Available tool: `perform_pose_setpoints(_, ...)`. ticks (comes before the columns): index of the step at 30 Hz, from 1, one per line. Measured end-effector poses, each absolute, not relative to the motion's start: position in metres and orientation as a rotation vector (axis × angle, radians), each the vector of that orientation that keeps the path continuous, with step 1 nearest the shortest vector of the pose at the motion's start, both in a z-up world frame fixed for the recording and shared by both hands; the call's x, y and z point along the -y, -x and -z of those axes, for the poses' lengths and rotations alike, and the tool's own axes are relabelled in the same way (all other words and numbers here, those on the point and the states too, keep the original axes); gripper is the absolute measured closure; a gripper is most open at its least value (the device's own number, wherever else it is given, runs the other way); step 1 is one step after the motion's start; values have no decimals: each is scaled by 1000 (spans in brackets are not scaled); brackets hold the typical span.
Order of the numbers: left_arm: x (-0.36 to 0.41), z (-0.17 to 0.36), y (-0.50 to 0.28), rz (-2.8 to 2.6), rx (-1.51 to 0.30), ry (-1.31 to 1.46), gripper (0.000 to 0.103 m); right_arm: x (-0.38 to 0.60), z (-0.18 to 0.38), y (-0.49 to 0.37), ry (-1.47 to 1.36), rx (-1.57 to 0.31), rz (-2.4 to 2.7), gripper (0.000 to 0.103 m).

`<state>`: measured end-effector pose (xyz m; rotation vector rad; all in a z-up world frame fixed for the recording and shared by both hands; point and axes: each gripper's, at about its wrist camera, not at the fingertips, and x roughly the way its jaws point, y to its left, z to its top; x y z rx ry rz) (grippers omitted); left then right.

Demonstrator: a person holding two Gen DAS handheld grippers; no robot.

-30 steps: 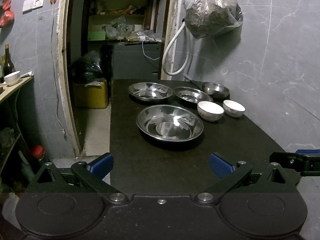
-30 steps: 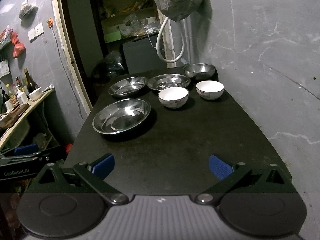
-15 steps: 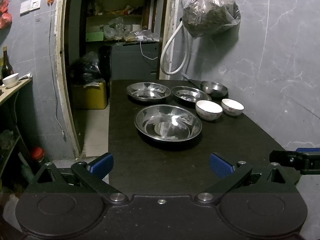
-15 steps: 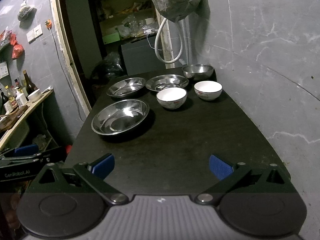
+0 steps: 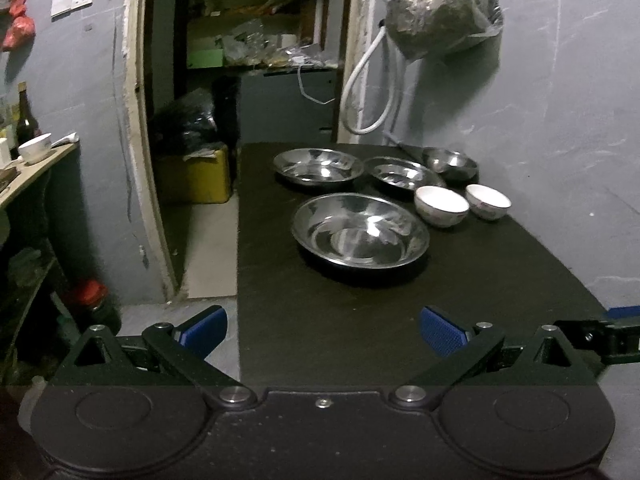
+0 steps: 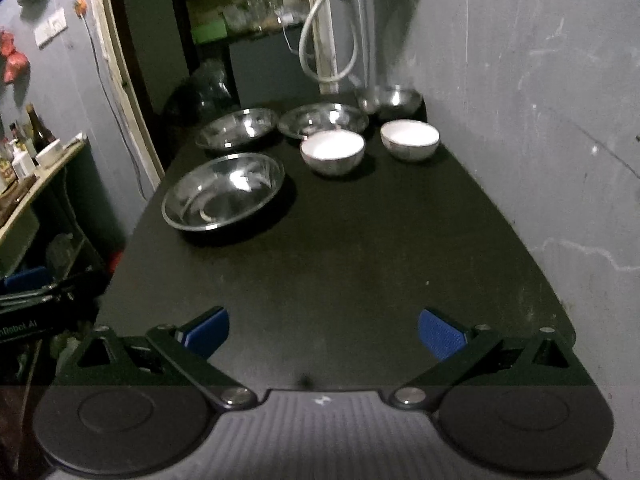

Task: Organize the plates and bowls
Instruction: 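Move both grippers toward the large plain steel plate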

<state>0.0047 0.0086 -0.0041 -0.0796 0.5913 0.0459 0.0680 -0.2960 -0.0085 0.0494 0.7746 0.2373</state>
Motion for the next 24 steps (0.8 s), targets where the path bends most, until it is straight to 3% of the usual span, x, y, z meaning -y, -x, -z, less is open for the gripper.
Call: perform_pose_setpoints(24, -16, 7, -60, -101, -662, 107, 1, 287, 0, -123, -15, -828, -253, 0)
